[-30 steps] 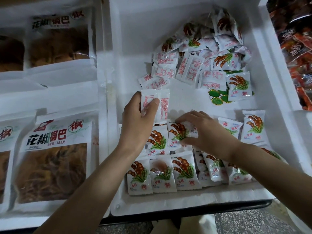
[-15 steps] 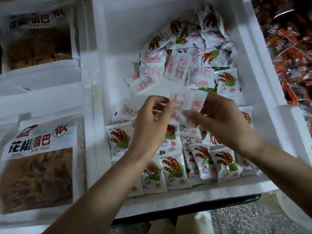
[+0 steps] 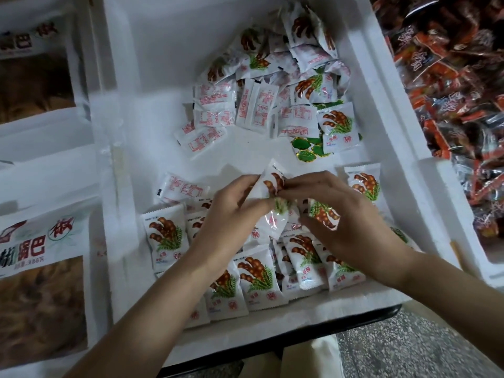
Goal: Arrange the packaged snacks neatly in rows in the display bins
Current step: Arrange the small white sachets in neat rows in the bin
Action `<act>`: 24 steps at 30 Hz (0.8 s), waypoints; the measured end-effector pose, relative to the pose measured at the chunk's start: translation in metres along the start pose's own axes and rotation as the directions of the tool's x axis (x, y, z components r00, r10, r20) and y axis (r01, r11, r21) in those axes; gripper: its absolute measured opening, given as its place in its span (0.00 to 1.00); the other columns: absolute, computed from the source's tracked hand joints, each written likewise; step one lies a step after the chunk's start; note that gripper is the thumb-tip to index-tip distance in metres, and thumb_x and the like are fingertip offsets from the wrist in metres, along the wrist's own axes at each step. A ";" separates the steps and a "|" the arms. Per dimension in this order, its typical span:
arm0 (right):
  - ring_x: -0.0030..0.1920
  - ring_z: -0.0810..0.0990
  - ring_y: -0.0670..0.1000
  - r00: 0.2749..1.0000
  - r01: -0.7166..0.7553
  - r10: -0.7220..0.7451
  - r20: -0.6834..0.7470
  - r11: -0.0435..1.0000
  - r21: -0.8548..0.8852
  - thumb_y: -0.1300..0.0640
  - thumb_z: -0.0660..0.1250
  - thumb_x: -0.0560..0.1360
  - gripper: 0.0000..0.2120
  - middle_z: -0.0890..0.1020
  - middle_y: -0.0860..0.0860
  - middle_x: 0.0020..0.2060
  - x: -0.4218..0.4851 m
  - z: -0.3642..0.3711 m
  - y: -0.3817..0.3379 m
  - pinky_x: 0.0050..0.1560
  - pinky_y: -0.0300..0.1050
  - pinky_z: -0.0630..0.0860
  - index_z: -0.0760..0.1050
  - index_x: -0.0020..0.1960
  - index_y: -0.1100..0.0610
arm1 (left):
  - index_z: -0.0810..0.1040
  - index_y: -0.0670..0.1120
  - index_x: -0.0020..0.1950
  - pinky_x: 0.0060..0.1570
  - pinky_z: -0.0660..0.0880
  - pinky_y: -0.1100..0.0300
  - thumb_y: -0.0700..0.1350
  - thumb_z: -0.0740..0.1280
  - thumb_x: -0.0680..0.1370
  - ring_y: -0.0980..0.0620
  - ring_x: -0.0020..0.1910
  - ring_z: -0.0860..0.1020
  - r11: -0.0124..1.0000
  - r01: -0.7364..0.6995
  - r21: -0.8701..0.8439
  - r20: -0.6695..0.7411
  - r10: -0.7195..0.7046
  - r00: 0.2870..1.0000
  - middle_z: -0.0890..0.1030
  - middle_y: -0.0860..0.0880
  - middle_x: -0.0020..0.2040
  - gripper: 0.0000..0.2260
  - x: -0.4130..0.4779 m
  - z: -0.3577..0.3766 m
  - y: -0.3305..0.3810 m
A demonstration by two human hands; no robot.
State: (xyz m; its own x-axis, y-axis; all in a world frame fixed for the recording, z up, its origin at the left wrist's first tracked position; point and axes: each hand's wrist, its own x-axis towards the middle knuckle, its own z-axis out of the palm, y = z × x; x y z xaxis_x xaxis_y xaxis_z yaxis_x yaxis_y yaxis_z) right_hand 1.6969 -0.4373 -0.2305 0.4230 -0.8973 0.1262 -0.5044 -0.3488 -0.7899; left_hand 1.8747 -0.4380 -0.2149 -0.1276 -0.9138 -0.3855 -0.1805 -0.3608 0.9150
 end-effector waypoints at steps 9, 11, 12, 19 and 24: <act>0.50 0.77 0.38 0.983 -0.183 0.184 -0.017 0.983 0.013 0.57 0.73 0.70 0.28 0.77 0.40 0.54 0.010 -0.017 0.004 0.49 0.28 0.72 0.65 0.66 0.47 | 0.74 0.55 0.48 0.42 0.77 0.60 0.42 0.70 0.74 0.55 0.42 0.81 0.920 -0.192 0.341 0.100 0.167 0.981 0.82 0.53 0.44 0.10 0.015 0.005 0.015; 0.45 0.81 0.40 0.929 -0.351 0.369 -0.035 0.907 0.232 0.57 0.73 0.69 0.26 0.79 0.42 0.49 0.016 -0.018 0.005 0.45 0.34 0.78 0.67 0.62 0.50 | 0.72 0.52 0.45 0.35 0.75 0.60 0.41 0.70 0.75 0.54 0.36 0.79 0.937 -0.209 0.280 0.019 0.213 0.977 0.81 0.50 0.41 0.08 0.020 0.009 0.016; 0.44 0.82 0.43 0.891 -0.421 0.454 -0.009 0.832 0.361 0.58 0.73 0.69 0.23 0.81 0.46 0.48 0.019 -0.019 0.006 0.45 0.39 0.80 0.68 0.60 0.53 | 0.71 0.49 0.44 0.33 0.74 0.62 0.40 0.69 0.75 0.57 0.33 0.78 0.951 -0.204 0.233 -0.020 0.214 0.977 0.80 0.51 0.39 0.08 0.021 0.010 0.016; 0.35 0.75 0.42 0.905 -0.424 0.423 0.036 0.898 0.120 0.58 0.64 0.78 0.05 0.76 0.44 0.38 0.050 -0.025 0.024 0.32 0.31 0.69 0.69 0.52 0.53 | 0.75 0.47 0.58 0.50 0.69 0.74 0.43 0.66 0.78 0.65 0.50 0.75 0.821 -0.224 0.525 -0.039 0.286 0.957 0.79 0.54 0.53 0.10 0.027 0.006 -0.010; 0.34 0.73 0.44 0.856 -0.381 0.418 0.305 0.908 -0.176 0.57 0.60 0.80 0.08 0.74 0.48 0.41 0.059 -0.012 0.032 0.30 0.36 0.66 0.67 0.58 0.53 | 0.63 0.47 0.74 0.70 0.58 0.54 0.46 0.54 0.83 0.52 0.70 0.62 0.616 -0.154 0.772 0.114 0.104 0.988 0.68 0.49 0.70 0.19 0.042 -0.001 -0.024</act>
State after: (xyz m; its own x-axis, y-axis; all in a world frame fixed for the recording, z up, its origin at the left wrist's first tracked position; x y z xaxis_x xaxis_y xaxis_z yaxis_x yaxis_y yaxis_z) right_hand 1.6969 -0.5048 -0.2406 0.3806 -0.8312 -0.4053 -0.7515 -0.0226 -0.6593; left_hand 1.8745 -0.4683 -0.2532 -0.2563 -0.9192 -0.2990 -0.8449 0.0628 0.5313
